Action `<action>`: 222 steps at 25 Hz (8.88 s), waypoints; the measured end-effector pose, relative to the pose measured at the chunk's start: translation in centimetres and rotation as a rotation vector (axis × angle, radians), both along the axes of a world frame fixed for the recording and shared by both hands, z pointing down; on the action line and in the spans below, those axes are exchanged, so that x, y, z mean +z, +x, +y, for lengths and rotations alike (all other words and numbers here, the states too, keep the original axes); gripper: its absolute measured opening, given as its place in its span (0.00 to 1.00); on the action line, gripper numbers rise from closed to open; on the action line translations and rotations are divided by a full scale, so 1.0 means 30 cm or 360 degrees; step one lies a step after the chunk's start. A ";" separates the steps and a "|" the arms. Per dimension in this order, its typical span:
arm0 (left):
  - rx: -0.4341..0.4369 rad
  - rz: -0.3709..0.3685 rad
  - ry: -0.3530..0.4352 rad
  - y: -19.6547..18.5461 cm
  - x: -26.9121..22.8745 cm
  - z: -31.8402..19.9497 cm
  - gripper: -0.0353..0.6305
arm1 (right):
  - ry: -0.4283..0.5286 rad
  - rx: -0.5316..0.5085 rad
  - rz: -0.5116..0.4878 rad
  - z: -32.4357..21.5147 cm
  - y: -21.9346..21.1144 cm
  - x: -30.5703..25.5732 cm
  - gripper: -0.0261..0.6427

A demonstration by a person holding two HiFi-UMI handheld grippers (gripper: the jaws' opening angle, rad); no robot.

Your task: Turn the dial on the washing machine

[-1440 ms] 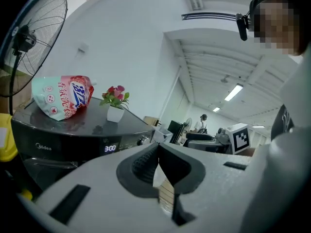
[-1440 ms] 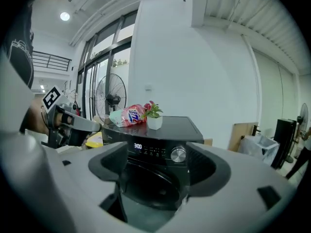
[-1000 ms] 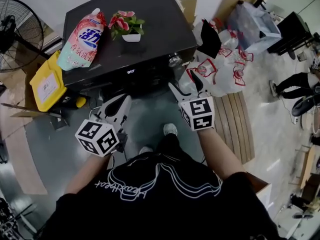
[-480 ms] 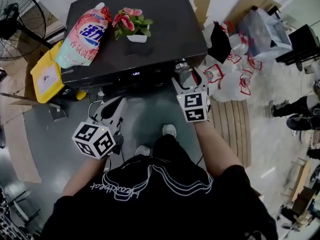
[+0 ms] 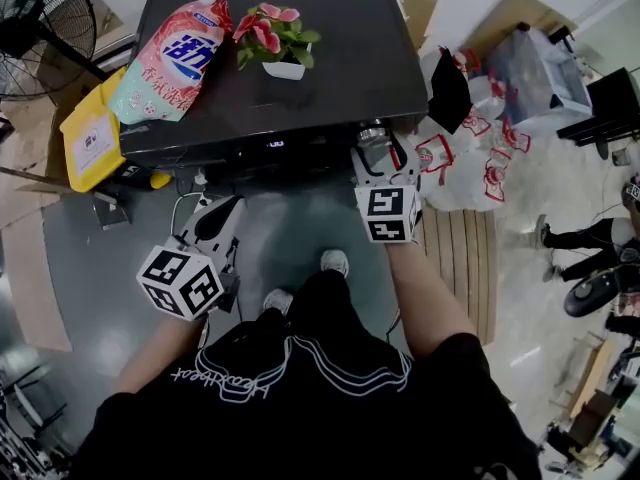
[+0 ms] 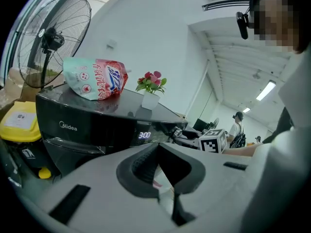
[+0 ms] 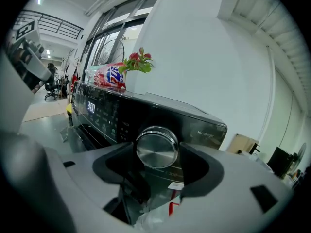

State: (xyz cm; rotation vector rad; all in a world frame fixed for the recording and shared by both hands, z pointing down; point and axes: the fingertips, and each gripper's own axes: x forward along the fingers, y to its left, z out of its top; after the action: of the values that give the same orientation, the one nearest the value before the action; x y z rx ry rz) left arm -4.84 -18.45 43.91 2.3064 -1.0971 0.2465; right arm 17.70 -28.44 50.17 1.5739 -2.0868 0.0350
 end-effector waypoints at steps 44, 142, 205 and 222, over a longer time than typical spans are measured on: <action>-0.0058 0.0002 -0.0045 -0.047 0.024 0.031 0.06 | -0.0060 0.0087 -0.0534 -0.008 0.026 0.007 0.46; -0.0128 -0.0007 -0.0097 -0.119 0.052 0.050 0.06 | 0.0271 -0.0162 0.0793 0.018 -0.035 -0.006 0.53; -0.0148 0.0032 -0.0093 -0.121 0.049 0.024 0.06 | -0.0026 0.0193 -0.0701 -0.018 0.032 -0.006 0.46; -0.0157 0.0044 -0.0093 -0.113 0.049 0.029 0.06 | -0.0145 0.0263 -0.1260 -0.016 0.051 0.000 0.46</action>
State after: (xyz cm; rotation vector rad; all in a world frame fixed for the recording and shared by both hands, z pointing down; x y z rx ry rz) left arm -8.22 -17.57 45.38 2.1910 -1.1708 0.2051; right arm 19.23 -28.92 50.16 1.8584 -2.4409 0.9329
